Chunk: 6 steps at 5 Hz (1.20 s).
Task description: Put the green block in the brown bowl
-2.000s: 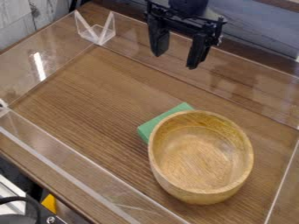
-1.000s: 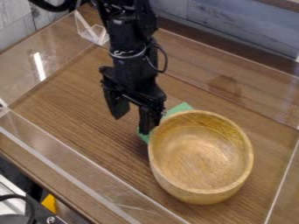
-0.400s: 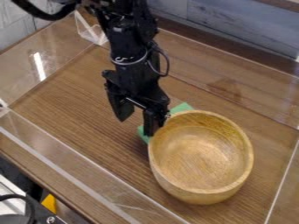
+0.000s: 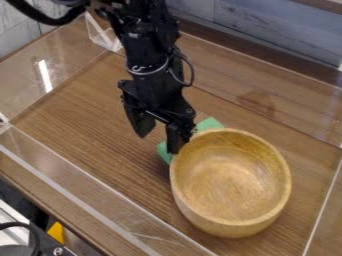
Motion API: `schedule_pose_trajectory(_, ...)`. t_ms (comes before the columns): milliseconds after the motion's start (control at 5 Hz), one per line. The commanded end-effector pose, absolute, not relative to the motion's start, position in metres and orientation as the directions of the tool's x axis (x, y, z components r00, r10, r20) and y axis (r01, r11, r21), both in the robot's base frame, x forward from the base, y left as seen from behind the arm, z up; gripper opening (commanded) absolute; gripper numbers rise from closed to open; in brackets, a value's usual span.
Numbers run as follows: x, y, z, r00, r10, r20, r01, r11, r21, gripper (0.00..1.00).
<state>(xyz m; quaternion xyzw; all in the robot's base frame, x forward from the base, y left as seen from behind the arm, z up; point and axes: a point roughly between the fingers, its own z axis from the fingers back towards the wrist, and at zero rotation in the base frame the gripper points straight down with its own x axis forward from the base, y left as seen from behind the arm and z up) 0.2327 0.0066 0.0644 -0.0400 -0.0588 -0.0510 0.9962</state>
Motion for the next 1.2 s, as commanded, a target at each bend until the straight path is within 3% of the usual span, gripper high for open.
schedule_pose_trajectory(0, 0.237, 0.001, 0.066, 0.983, -0.105, 0.151, 0.118, 0.99, -0.075, 1.0)
schedule_pose_trajectory(1000, 0.246, -0.009, 0.049, 0.982, -0.109, 0.156, 0.122, 0.989, -0.08, 1.0)
